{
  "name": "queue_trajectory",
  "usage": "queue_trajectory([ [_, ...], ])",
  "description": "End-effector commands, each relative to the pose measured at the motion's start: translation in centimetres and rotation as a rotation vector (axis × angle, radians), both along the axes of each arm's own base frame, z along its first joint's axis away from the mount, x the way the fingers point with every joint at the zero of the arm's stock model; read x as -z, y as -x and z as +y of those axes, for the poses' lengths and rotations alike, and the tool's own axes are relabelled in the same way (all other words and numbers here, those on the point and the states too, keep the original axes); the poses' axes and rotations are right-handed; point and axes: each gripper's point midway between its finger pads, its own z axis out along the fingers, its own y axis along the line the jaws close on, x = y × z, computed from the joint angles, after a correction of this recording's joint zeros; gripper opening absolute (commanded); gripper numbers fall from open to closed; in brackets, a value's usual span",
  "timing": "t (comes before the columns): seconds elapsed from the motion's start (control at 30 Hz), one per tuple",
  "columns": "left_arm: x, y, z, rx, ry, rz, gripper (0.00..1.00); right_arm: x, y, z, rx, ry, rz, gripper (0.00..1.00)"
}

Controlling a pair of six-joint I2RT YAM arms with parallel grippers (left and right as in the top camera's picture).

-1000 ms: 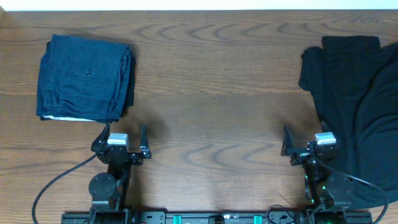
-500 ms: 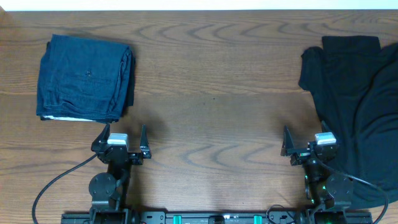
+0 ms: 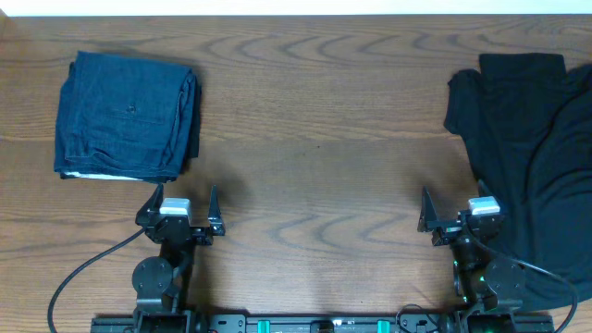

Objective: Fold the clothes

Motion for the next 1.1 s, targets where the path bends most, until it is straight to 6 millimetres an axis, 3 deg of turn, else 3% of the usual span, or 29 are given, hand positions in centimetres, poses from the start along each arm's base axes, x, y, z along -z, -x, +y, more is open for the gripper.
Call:
queue_trajectory([
  [0.0, 1.31, 0.17, -0.64, 0.038, -0.01, 0.045, 0.98, 0.15, -0.02, -0.26, 0.01, 0.011, 0.003, 0.99],
  [0.9, 1.31, 0.17, -0.64, 0.038, -0.01, 0.045, 0.98, 0.03, -0.07, -0.78, 0.04, 0.013, -0.001, 0.99],
  [1.07, 1.32, 0.17, -0.64, 0.038, -0.01, 0.045, 0.98, -0.75, -0.05, -0.65, 0.042, -0.164, -0.009, 0.99],
])
